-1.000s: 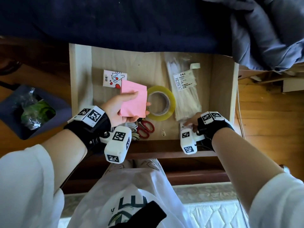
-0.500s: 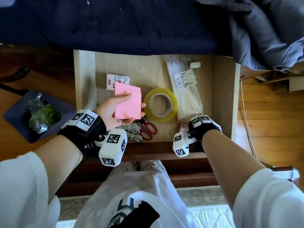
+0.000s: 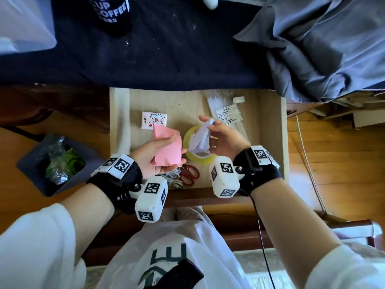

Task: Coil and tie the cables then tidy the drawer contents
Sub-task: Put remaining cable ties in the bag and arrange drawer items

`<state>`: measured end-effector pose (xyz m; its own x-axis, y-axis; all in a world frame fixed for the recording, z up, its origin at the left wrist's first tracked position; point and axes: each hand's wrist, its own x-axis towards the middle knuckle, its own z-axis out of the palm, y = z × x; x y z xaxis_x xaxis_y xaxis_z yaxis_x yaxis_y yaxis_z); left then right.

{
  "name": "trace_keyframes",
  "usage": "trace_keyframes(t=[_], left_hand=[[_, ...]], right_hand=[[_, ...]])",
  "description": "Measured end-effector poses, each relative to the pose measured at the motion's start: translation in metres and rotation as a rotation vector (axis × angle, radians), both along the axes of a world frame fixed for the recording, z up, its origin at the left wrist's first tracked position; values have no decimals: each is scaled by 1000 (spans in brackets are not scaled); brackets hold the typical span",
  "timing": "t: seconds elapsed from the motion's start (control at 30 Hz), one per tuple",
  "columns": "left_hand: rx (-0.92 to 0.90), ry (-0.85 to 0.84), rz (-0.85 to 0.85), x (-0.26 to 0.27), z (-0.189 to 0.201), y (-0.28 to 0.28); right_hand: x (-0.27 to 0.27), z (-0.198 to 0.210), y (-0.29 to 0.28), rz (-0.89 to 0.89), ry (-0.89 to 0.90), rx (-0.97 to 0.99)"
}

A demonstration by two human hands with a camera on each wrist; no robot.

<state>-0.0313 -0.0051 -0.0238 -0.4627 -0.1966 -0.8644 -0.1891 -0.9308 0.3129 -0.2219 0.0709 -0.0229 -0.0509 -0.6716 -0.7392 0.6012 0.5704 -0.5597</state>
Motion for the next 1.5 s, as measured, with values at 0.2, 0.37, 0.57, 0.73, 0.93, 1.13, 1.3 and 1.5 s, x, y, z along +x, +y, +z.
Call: trace_keyframes(t=[0.2, 0.37, 0.57, 0.73, 0.93, 1.13, 1.3, 1.5], left_hand=[[-44, 62, 46, 2, 0, 5], [-12, 159, -31, 12, 0, 6], [34, 268, -31, 22, -7, 11], [-20, 321, -25, 26, -10, 10], [-77, 335, -64, 33, -7, 1], [-73, 434, -136, 33, 2, -1], [-80, 301, -85, 31, 2, -5], [-127, 207, -44, 27, 4, -8]], right_hand=[[40, 12, -23, 73, -139, -234], [53, -1, -21, 150, 206, -176], [60, 7, -16, 382, 675, -240], [66, 15, -13, 360, 766, -289], [64, 21, -13, 376, 654, -285], [70, 22, -18, 439, 621, -270], [76, 17, -24, 473, 1109, -372], [82, 15, -26, 927, 1084, -372]])
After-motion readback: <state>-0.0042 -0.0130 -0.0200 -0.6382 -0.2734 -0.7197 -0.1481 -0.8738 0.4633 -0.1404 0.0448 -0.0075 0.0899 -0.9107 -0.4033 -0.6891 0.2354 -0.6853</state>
